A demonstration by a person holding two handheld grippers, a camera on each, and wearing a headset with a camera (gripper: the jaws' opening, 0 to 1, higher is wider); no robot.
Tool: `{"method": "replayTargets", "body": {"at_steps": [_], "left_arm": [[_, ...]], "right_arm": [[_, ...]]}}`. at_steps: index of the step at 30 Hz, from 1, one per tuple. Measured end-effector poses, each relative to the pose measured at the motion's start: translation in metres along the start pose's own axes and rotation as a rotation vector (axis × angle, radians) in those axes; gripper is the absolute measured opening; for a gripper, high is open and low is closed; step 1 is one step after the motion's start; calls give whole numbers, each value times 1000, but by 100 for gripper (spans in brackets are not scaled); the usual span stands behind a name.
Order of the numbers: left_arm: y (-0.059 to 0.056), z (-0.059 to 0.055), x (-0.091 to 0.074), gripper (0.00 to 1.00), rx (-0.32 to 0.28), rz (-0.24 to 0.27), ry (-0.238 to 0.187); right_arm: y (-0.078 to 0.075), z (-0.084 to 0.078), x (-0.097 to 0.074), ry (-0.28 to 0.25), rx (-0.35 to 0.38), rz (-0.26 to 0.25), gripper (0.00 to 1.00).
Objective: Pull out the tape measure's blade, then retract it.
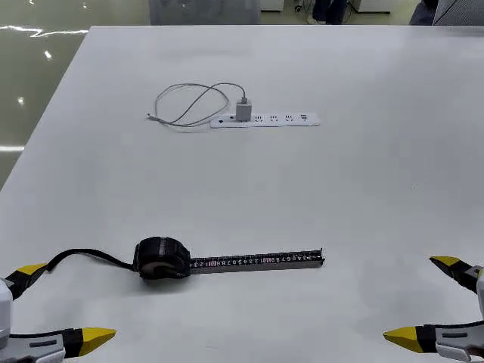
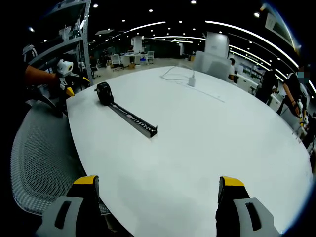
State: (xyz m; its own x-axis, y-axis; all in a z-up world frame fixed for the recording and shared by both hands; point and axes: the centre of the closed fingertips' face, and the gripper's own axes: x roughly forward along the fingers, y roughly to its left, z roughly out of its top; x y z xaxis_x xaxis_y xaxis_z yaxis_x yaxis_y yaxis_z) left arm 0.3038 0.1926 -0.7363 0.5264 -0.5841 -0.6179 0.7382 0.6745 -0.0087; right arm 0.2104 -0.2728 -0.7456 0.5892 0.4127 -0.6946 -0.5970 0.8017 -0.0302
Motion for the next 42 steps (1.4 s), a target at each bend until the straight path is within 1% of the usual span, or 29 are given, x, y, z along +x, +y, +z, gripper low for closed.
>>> {"method": "replayTargets", "body": {"at_steps": [3,7,11,12,13,14,15,16,17,19,21,22,23,24,25,27,28,30,33,35,38,40,42], "left_arm": [[-3,-2,1,99,14,-9,9],[-5,-2,3,99,18,-17,11],[-5,4,4,99,17,-13,0],[-7,9,4,99,2,-19,-9],[-8,11,5,99,-12,-26,-14],[-6,11,6,99,-22,-25,-6],[-8,10,7,99,-50,-31,14],[-7,12,8,99,-63,-32,17],[-6,16,10,99,-59,-27,15],[-5,19,13,99,-51,-10,32],[-6,22,15,99,-43,-8,27],[-7,24,18,99,-33,-2,31],[-3,19,19,99,-2,18,72],[-3,15,20,99,13,28,108],[-7,20,24,99,5,15,86],[-10,23,27,99,-6,13,88],[-11,23,28,99,-6,16,92],[-13,25,29,99,-5,19,92],[-15,30,31,99,-8,24,81],[-16,36,32,99,-14,24,64],[-17,44,33,99,-47,29,39],[-18,45,35,99,-64,24,47],[-23,48,36,99,-55,16,43]], "right_arm": [[-1,0,-2,-1,-1,0,99],[-4,3,-5,-1,-12,4,99],[-8,6,-6,8,-26,-4,99],[-11,5,-6,26,-38,-13,99],[-11,5,-6,33,-46,-6,99],[-11,6,-6,33,-48,-5,99],[-10,8,-6,34,-52,1,99],[-9,10,-6,37,-55,10,99],[-10,11,-6,47,-59,15,99],[-11,14,-5,52,-66,22,99],[-11,18,-4,55,-71,30,99],[-11,20,-3,58,-74,34,99],[-12,22,-3,59,-79,35,99],[-13,21,-1,69,-88,31,99],[-15,17,-1,110,-103,36,99],[-11,18,2,122,-121,72,99],[-11,17,3,134,-125,78,99],[-8,21,5,138,-137,97,99],[-8,27,7,142,-155,108,99],[-8,32,8,144,-164,118,99],[-9,36,10,160,-183,131,99],[-9,40,11,168,-203,136,99],[-9,42,13,176,-226,147,99]]}}
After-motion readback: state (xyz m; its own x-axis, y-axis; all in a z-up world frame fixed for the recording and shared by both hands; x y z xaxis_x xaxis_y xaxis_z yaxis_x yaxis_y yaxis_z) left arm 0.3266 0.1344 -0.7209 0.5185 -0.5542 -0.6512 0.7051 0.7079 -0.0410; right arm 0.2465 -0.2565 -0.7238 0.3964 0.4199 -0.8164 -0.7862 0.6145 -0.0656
